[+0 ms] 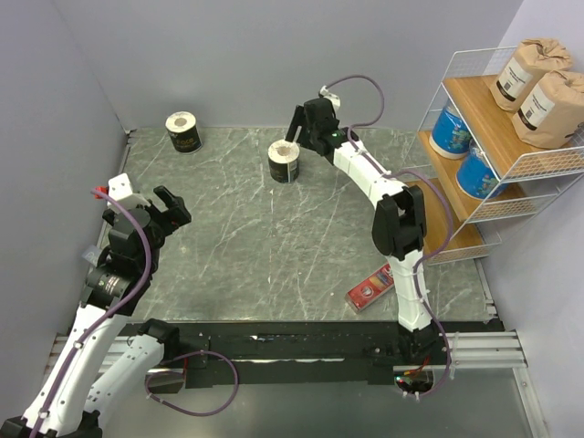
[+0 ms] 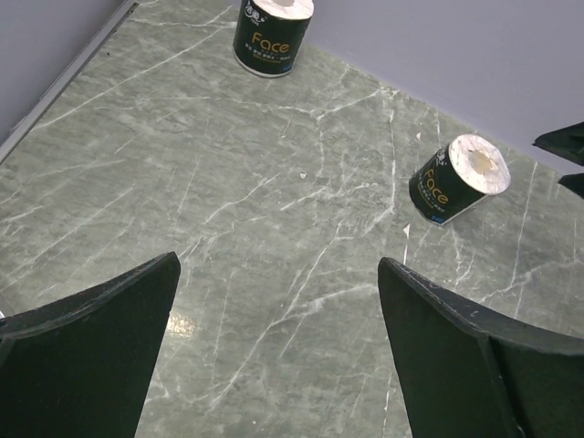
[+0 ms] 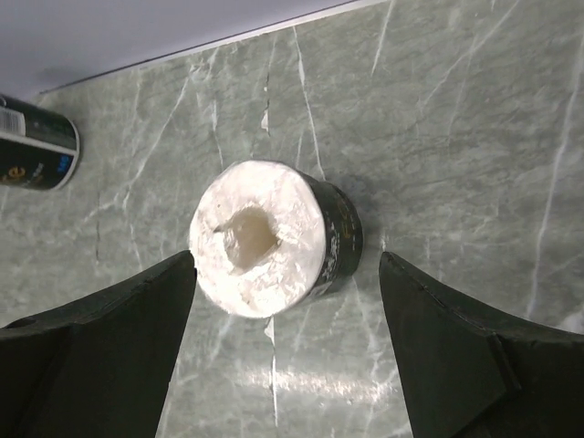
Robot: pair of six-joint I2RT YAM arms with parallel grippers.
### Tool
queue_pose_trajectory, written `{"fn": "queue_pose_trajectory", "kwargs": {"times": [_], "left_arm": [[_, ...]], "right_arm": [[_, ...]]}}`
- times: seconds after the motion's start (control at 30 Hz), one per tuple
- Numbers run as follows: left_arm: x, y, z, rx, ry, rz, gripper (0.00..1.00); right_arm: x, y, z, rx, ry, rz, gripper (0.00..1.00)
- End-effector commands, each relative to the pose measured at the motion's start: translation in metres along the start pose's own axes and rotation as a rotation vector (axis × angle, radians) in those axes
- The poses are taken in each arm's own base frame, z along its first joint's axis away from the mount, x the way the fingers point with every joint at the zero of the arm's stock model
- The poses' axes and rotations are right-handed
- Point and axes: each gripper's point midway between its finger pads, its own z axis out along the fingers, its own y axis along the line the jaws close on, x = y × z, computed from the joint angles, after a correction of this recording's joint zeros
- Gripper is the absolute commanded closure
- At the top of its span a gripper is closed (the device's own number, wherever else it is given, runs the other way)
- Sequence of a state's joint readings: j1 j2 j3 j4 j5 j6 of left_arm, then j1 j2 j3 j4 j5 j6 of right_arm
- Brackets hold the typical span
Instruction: Place and organize the paper towels onto the shelf
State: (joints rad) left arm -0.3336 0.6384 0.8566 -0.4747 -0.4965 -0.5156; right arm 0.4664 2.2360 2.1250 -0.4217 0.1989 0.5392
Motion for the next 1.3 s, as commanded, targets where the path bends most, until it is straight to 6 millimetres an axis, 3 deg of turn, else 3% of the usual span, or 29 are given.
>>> {"fn": "queue_pose_trajectory", "kwargs": {"times": [0.0, 0.5, 0.73, 1.0, 1.23, 1.27], "left_arm": [[-0.011, -0.006, -0.001, 0.029, -0.038, -0.012, 0.04], [-0.008, -0.006, 0.001, 0.023, -0.03, -0.005, 0.04], [-0.008, -0.007, 0.001, 0.024, -0.029, -0.005, 0.04], [-0.009, -0.007, 0.001, 0.025, -0.03, -0.007, 0.04], [-0.009, -0.007, 0.0, 0.026, -0.033, -0.009, 0.04], [-0.009, -0.007, 0.0, 0.026, -0.032, -0.008, 0.03]], "right_arm": [[0.012, 0.003, 0.023, -0.038, 0.018, 0.122, 0.12], [0.048, -0.008, 0.055, -0.008, 0.074, 0.145, 0.13], [0.056, -0.009, 0.064, -0.01, 0.087, 0.149, 0.24], [0.065, -0.009, 0.069, -0.001, 0.112, 0.142, 0.26], [0.055, -0.012, 0.05, -0.001, 0.102, 0.079, 0.53], [0.04, -0.008, 0.037, -0.015, 0.072, 0.055, 0.55]]}}
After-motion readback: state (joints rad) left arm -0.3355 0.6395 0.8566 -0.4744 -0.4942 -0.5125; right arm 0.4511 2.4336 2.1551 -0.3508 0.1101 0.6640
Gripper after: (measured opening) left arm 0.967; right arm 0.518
